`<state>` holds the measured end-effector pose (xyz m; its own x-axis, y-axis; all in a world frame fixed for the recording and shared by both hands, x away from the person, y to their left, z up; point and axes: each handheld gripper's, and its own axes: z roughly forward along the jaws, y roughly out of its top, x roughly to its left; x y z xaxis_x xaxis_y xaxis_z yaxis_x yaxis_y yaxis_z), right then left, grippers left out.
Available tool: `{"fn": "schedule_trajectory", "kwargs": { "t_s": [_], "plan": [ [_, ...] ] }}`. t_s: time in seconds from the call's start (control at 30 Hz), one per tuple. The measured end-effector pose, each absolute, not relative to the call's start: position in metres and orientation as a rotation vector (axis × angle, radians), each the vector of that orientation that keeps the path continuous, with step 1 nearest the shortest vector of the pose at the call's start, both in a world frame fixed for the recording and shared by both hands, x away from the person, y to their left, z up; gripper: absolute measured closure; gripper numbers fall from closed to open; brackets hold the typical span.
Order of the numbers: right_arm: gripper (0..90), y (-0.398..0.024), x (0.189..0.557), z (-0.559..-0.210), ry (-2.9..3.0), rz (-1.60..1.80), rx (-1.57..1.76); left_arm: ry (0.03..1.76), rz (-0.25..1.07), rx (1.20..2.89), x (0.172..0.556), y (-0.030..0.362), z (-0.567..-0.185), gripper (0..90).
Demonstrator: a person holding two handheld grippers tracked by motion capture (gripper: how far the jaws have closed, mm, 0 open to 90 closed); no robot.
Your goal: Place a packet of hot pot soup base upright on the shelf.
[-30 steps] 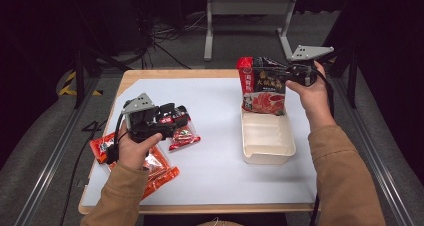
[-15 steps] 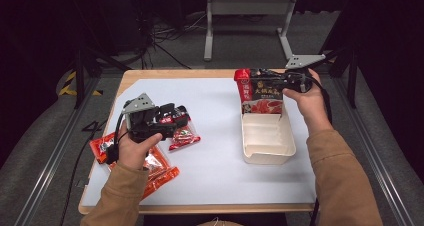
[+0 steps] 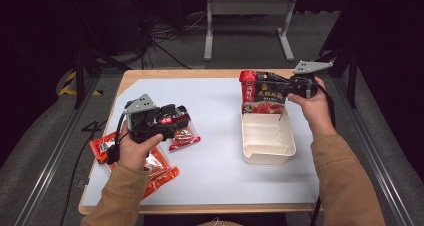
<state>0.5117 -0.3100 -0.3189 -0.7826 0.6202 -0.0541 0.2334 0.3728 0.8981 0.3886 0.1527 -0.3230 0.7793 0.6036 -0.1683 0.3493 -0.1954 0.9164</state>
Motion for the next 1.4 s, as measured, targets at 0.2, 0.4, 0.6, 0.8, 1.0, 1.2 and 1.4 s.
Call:
{"fn": "schedule_trajectory", "kwargs": {
  "t_s": [0.2,0.4,0.6,0.8,1.0,1.2,1.4],
  "plan": [
    [73.3,-0.319,0.510,-0.328,2.226,1.414,0.776,0.740,0.271,1.807,0.389,0.153,-0.323,29.0],
    [71.0,-0.319,0.509,-0.327,2.227,1.403,0.792,0.742,0.271,1.814,0.389,0.153,-0.324,29.0],
    [55.6,-0.318,0.506,-0.326,2.224,1.434,0.882,0.745,0.264,1.821,0.388,0.154,-0.325,29.1],
    [44.0,-0.317,0.494,-0.318,2.208,1.399,0.968,0.747,0.266,1.837,0.387,0.156,-0.326,29.2],
    [34.7,-0.321,0.479,-0.313,2.142,1.347,1.057,0.735,0.275,1.866,0.382,0.157,-0.327,28.9],
    [33.7,-0.331,0.460,-0.309,2.094,1.365,1.088,0.740,0.313,1.843,0.378,0.170,-0.321,28.1],
    [33.4,-0.333,0.439,-0.304,2.077,1.383,1.101,0.750,0.379,1.827,0.372,0.188,-0.312,27.8]
  ]
}}
